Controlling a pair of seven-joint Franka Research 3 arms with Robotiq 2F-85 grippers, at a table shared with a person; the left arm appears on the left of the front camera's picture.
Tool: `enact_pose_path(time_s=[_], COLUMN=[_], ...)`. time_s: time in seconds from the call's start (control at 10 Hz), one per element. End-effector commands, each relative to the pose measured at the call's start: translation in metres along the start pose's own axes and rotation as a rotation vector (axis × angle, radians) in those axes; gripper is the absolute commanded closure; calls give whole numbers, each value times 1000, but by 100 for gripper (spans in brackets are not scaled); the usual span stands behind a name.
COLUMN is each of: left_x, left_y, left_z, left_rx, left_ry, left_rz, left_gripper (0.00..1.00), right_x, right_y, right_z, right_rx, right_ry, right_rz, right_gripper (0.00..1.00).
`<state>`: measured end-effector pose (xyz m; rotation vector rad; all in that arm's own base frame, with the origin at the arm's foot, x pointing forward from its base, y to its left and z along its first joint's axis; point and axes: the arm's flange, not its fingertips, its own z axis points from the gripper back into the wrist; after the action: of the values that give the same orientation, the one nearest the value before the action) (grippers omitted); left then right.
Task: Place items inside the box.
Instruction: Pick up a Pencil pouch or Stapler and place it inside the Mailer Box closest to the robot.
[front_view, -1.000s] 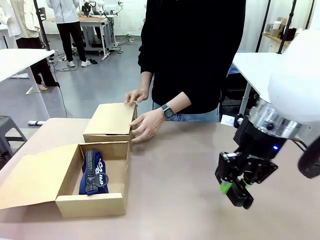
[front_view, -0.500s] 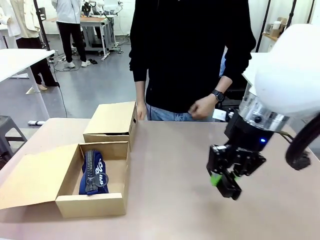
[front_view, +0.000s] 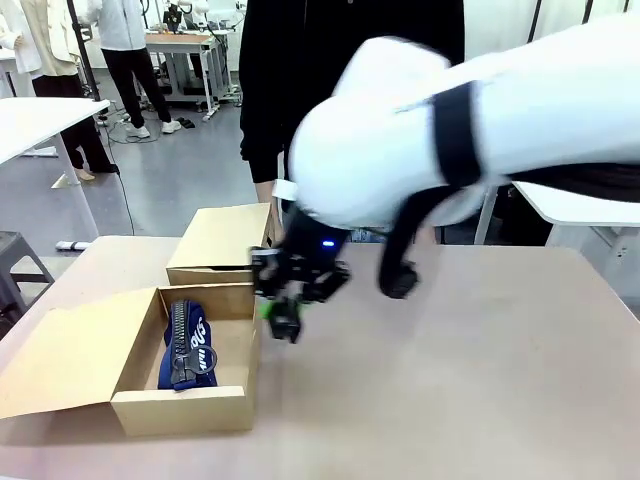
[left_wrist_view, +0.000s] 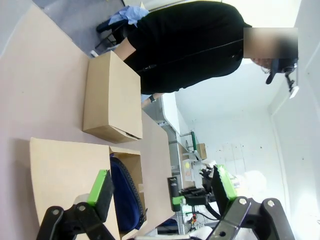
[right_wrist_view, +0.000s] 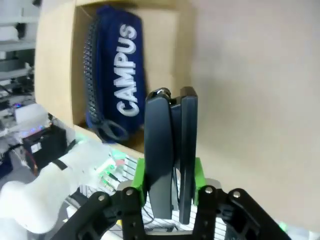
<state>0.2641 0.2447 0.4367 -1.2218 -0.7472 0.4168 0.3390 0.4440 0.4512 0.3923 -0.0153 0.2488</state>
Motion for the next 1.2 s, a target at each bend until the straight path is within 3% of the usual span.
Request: enact_pose_path(time_s=[0.0,0.2,0.3,0.5,0.7,1.1], left_x=[0,0,0,0,0,0], left_y=[-1,-1,-1,-1,-1,-1], left_z=[0,0,0,0,0,0], left_rx=[-25,-25,-25,-25,-25,-25], left_ry=[-16,-16,-16,-16,-16,-16], left_rz=[-18,-18,-18,-18,-18,-18], left_gripper=[0,0,0,0,0,0], right_x=[46,58,35,35,49,52], right_y=[47,79,35,35,58,60], right_z=[-35,-57,-48,-48,-81,-98], right_rx=[-88,-94,-46,-46,-69,-64], right_ry=[8,78,32,32,97,41], right_rz=[34,141,78,78,129,-9], right_gripper=[58,58,58,58,58,58])
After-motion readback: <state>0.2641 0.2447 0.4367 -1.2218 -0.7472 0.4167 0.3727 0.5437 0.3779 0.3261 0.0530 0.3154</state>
